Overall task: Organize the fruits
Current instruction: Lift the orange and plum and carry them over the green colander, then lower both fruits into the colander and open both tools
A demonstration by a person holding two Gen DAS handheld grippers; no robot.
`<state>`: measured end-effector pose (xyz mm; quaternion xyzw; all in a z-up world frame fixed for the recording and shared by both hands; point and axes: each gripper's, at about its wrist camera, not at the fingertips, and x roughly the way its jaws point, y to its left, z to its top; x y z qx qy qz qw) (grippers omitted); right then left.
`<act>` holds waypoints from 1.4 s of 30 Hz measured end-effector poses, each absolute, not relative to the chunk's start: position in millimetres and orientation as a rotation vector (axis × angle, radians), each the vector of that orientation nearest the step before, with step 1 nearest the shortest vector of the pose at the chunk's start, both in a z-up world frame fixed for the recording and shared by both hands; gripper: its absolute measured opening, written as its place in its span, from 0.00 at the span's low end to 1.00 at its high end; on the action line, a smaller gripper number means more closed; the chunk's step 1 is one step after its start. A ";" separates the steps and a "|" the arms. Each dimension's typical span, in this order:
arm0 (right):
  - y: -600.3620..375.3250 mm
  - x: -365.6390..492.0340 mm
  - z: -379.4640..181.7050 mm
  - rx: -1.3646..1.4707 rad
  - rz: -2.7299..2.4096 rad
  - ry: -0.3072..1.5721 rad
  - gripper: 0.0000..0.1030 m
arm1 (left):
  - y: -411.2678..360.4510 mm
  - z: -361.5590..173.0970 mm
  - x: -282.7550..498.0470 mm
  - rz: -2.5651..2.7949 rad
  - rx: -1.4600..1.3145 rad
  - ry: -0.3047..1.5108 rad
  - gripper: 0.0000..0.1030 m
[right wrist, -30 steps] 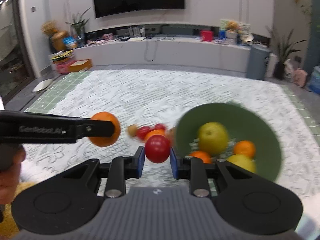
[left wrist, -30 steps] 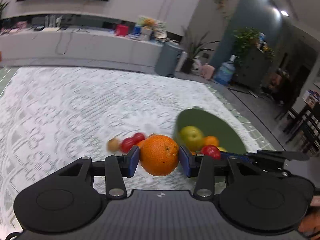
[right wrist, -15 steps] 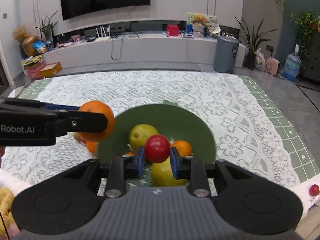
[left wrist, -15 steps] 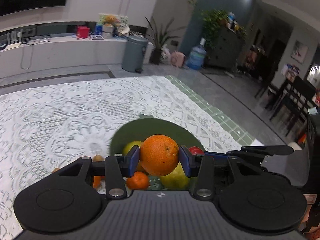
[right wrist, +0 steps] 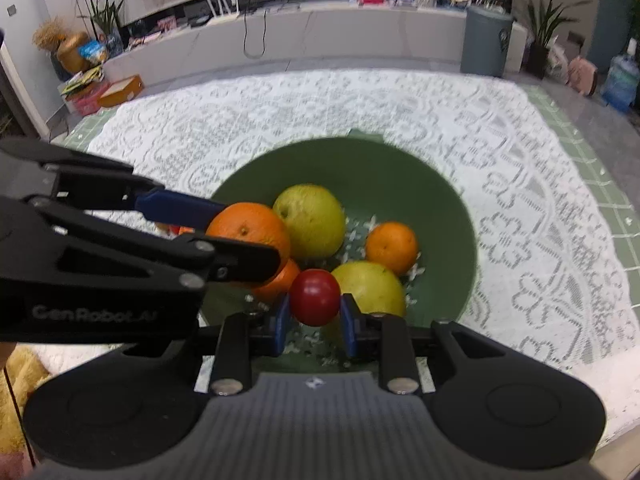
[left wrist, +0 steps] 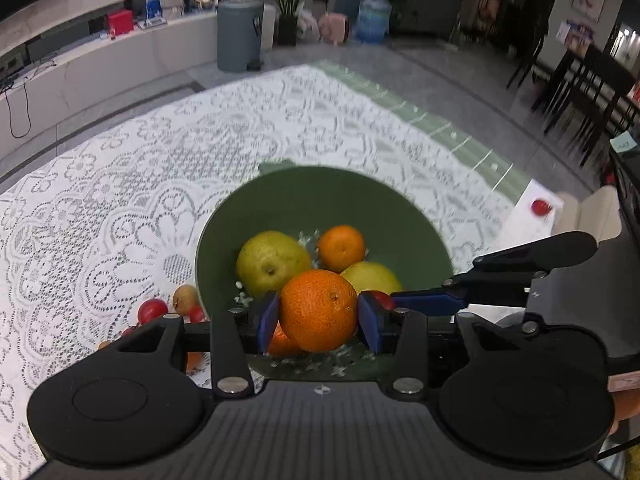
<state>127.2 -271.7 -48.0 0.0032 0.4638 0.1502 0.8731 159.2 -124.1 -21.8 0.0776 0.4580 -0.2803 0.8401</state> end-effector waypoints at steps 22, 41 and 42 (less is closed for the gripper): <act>-267.6 144.3 -66.5 0.070 0.374 1.157 0.23 | -128.6 -51.2 183.1 -0.580 0.202 1.152 0.48; -279.8 136.0 -57.9 0.140 0.351 1.078 0.45 | -118.1 -37.9 176.2 -0.542 0.126 1.111 0.53; -280.9 134.8 -57.0 0.143 0.340 1.068 0.45 | -117.4 -36.1 175.2 -0.540 0.121 1.103 0.53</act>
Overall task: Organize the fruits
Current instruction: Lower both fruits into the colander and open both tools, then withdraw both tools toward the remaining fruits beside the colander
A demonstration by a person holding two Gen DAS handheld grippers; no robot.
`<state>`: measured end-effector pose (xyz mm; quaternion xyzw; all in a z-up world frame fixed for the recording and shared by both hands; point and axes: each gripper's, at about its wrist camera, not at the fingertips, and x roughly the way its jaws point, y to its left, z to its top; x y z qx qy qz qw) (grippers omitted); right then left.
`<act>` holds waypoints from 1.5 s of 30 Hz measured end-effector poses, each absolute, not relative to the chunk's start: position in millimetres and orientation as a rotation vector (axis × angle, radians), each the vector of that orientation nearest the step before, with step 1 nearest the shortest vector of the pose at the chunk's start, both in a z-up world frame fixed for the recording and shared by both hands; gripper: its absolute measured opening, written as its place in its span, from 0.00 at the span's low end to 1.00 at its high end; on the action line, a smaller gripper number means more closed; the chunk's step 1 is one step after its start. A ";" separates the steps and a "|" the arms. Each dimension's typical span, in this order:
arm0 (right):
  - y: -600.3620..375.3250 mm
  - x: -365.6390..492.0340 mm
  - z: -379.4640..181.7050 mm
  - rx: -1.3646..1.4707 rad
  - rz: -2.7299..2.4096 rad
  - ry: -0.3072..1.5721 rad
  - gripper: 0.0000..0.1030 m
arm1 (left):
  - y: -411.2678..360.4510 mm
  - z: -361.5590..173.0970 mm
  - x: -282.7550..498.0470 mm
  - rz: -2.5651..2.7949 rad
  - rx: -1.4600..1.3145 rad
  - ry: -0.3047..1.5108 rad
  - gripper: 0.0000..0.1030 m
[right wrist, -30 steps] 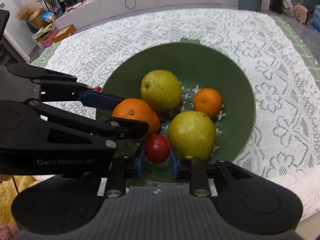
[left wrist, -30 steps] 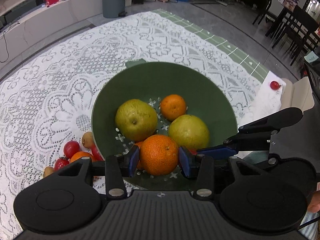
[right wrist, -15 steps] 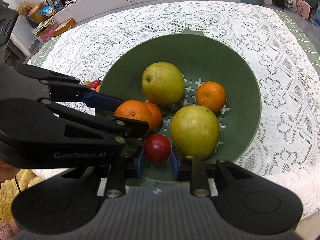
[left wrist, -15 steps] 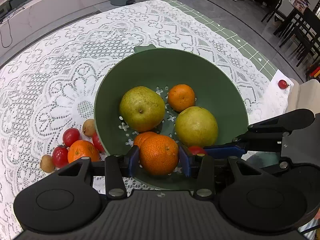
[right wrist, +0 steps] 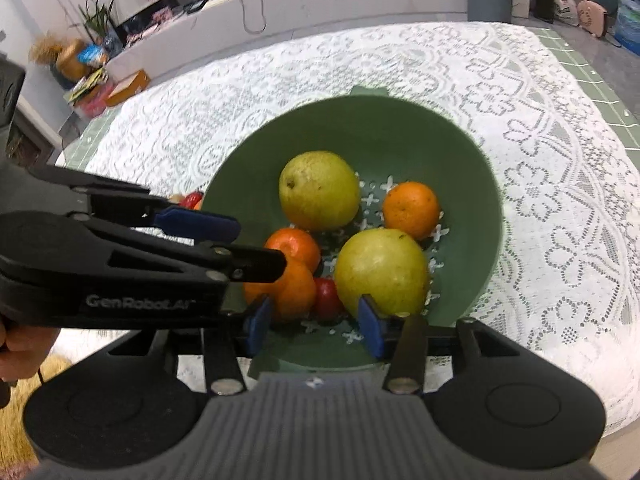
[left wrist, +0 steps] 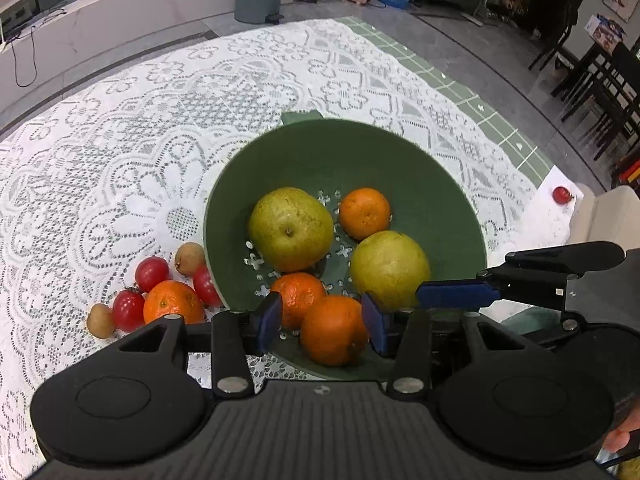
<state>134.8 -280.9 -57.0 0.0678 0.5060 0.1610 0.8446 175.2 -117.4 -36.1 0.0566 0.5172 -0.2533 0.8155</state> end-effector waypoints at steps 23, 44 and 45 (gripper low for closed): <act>-280.7 92.5 -28.5 0.061 0.151 0.707 0.69 | -75.3 5.9 124.6 -0.402 0.024 0.820 0.60; -213.6 88.9 -23.4 -0.027 0.298 0.562 0.65 | 12.7 -34.1 108.4 -0.325 -0.013 0.703 0.63; -209.2 90.4 -24.9 -0.041 0.303 0.564 0.64 | 15.8 -38.4 109.1 -0.325 -0.017 0.707 0.63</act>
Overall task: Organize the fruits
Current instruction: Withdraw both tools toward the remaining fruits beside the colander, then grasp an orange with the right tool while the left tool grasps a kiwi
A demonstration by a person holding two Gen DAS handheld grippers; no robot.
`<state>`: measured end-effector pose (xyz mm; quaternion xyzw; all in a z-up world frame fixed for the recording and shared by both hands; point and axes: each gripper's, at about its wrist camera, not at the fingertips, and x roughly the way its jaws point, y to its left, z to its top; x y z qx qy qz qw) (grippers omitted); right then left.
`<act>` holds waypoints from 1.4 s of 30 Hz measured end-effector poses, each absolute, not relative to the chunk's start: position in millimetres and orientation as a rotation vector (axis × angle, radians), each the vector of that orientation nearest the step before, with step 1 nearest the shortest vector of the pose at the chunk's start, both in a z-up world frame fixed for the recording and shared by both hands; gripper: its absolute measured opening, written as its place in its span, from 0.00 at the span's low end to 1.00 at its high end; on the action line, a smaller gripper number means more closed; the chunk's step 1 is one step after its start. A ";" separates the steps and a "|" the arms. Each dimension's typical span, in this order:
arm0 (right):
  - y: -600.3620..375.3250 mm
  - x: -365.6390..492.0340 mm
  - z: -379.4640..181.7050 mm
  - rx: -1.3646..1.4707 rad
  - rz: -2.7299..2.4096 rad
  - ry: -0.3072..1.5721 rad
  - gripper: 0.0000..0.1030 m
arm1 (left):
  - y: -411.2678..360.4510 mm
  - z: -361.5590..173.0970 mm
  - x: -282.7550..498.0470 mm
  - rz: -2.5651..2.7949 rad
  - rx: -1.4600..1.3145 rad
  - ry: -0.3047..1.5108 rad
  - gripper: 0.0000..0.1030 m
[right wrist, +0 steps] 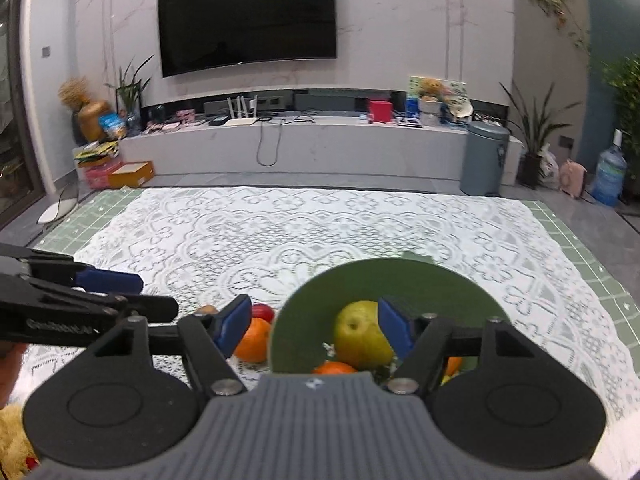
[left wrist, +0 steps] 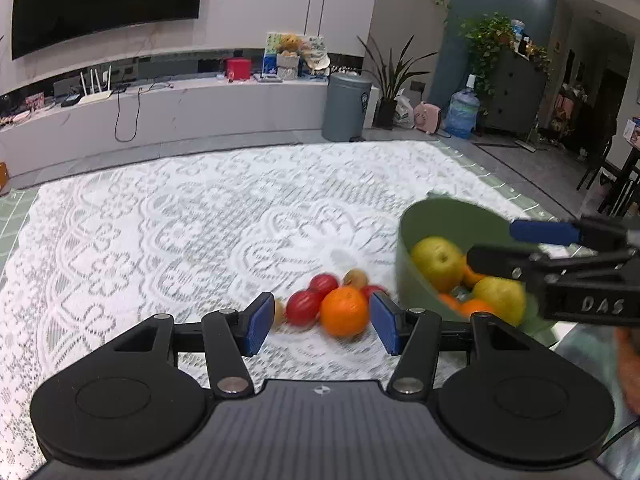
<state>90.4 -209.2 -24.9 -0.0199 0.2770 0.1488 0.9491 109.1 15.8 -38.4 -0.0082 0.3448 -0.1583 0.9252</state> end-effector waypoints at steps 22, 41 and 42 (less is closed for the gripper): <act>-108.8 115.5 -66.7 -0.402 0.471 0.620 0.38 | 35.5 -84.9 149.3 -0.332 0.078 0.770 0.55; -65.7 128.7 -106.7 -0.758 0.420 0.635 0.37 | 37.7 -105.8 178.8 -0.458 0.094 0.822 0.39; -64.8 129.9 -108.5 -0.768 0.416 0.637 0.37 | 37.7 -105.8 179.0 -0.460 0.088 0.821 0.38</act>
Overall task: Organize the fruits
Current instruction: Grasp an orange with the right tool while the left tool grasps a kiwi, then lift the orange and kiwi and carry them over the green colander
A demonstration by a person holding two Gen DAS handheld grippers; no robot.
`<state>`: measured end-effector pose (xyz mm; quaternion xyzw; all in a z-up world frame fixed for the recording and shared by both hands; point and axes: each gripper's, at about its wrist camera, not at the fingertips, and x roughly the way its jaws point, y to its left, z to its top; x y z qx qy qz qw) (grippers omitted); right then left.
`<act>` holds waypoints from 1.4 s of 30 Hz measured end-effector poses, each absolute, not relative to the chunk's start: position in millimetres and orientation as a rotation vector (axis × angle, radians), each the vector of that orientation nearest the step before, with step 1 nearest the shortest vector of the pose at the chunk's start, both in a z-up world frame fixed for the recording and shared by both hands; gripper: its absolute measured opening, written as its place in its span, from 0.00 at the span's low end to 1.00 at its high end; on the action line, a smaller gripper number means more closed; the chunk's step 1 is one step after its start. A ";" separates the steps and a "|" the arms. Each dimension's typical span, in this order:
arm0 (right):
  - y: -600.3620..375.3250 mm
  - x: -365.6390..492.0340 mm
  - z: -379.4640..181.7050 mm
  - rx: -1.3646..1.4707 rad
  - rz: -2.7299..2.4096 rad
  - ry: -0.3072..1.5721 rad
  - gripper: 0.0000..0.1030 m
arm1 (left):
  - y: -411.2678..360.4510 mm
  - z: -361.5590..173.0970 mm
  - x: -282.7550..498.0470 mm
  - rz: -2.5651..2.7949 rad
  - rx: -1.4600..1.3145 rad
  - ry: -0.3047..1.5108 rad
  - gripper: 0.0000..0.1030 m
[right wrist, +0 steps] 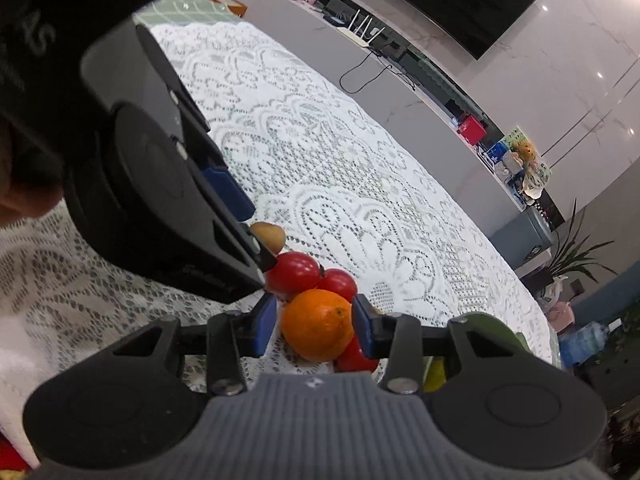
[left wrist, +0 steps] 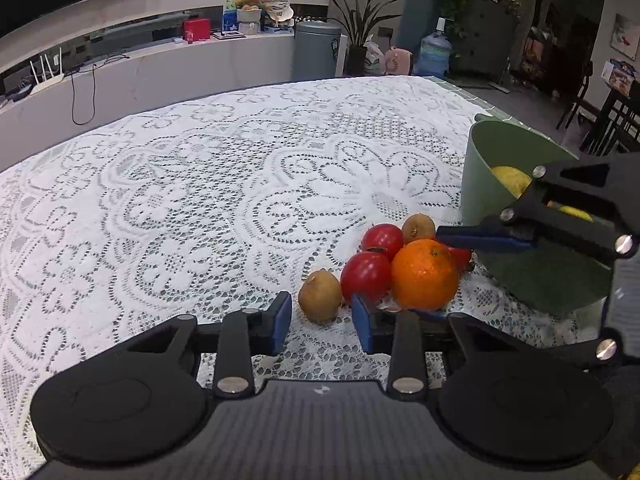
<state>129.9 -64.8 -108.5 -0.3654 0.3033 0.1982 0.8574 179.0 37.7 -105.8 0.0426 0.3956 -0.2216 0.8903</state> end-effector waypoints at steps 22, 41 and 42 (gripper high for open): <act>-60.2 120.6 -116.2 -0.866 0.386 0.560 0.34 | 43.4 -101.4 173.6 -0.388 0.022 0.811 0.25; -112.7 82.0 -36.9 -0.514 0.226 0.246 0.34 | 39.2 -53.4 119.5 -0.303 -0.149 0.715 0.25; -118.9 79.0 -29.5 -0.478 0.216 0.232 0.34 | 35.9 -50.5 116.3 -0.304 -0.146 0.711 0.25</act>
